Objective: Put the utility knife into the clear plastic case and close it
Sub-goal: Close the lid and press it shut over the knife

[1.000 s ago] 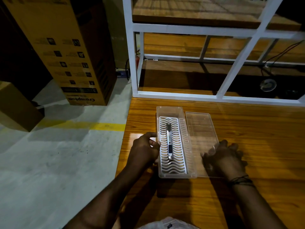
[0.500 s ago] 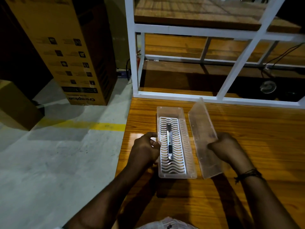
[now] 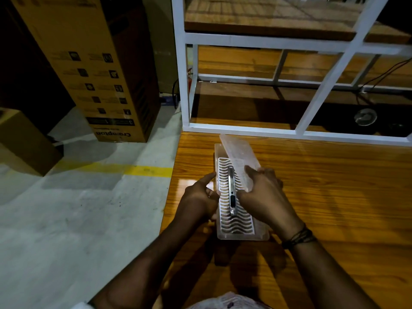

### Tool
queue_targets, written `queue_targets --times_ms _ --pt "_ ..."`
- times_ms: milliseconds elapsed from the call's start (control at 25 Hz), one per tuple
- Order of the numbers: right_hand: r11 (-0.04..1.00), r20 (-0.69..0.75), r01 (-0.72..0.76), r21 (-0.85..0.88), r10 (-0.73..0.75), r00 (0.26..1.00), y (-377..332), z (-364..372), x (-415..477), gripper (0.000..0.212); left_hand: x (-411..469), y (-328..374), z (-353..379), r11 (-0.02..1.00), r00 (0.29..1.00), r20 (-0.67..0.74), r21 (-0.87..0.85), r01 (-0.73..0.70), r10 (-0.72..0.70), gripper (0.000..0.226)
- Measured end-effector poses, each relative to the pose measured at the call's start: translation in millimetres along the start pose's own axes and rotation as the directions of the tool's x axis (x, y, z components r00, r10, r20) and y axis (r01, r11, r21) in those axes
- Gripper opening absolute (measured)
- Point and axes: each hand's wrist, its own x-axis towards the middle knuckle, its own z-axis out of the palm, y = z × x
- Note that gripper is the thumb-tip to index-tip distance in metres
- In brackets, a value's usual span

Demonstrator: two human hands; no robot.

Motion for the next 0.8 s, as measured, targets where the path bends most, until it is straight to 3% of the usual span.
queue_targets --times_ms 80,280,480,640,800 --pt "1.0 0.045 -0.006 0.02 0.005 0.999 0 11 1 0.087 -1 0 0 1.0 1.0 0.006 -0.012 -0.01 0.01 0.056" --pt "0.985 0.07 0.003 -0.174 0.01 0.997 -1 27 5 0.099 0 -7 0 0.998 1.0 0.022 -0.063 0.002 -0.001 0.057" --pt "0.953 0.029 0.052 -0.299 -0.045 0.999 2 39 4 0.095 2 -19 -2 0.957 0.984 0.179 -0.288 0.047 0.005 0.062" --pt "0.937 -0.005 0.066 -0.344 -0.072 0.997 5 44 4 0.095 4 -20 -2 0.929 0.975 0.221 -0.358 0.098 -0.018 0.065" --pt "0.943 0.008 0.076 -0.325 -0.078 0.997 9 40 3 0.093 2 -16 -5 0.909 0.966 0.255 -0.391 0.143 -0.043 0.052"
